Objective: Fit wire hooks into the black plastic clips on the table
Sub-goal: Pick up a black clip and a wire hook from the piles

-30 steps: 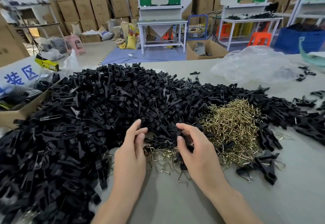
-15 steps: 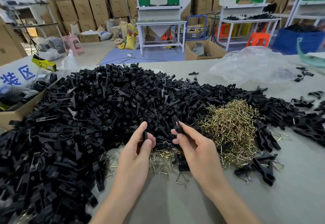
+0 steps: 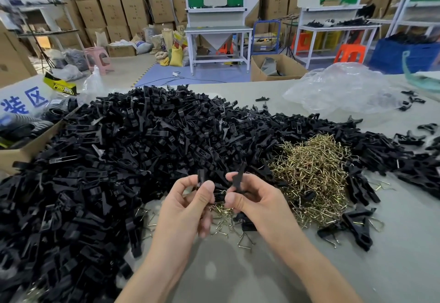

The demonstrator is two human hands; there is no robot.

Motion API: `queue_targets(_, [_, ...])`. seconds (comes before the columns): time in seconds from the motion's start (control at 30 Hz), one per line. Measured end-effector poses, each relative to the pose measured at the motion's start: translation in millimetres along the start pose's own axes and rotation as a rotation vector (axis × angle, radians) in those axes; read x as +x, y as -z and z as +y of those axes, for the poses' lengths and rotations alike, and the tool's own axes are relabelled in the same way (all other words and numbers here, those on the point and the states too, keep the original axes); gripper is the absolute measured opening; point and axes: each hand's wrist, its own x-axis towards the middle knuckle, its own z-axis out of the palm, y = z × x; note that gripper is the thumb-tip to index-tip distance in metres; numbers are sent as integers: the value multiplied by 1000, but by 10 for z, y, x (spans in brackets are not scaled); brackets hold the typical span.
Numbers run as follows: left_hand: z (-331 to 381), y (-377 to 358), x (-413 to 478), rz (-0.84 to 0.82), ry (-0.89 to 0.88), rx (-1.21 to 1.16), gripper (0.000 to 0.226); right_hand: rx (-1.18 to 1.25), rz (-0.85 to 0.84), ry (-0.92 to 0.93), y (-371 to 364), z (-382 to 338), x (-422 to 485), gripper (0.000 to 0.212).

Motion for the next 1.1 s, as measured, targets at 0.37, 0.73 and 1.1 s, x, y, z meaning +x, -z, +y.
queue_targets(0.37, [37,-53,-44,21,37,-59,27,243,14,-96,-53,30,9,19])
queue_targets(0.73, [18,-29,-56,9,-37,-32,32,-7,-61,-15,-101,61,-24,18])
queue_targets(1.1, [-26,-6,-62,17,-86,116,33,29,-39,4,-95,36,-19,16])
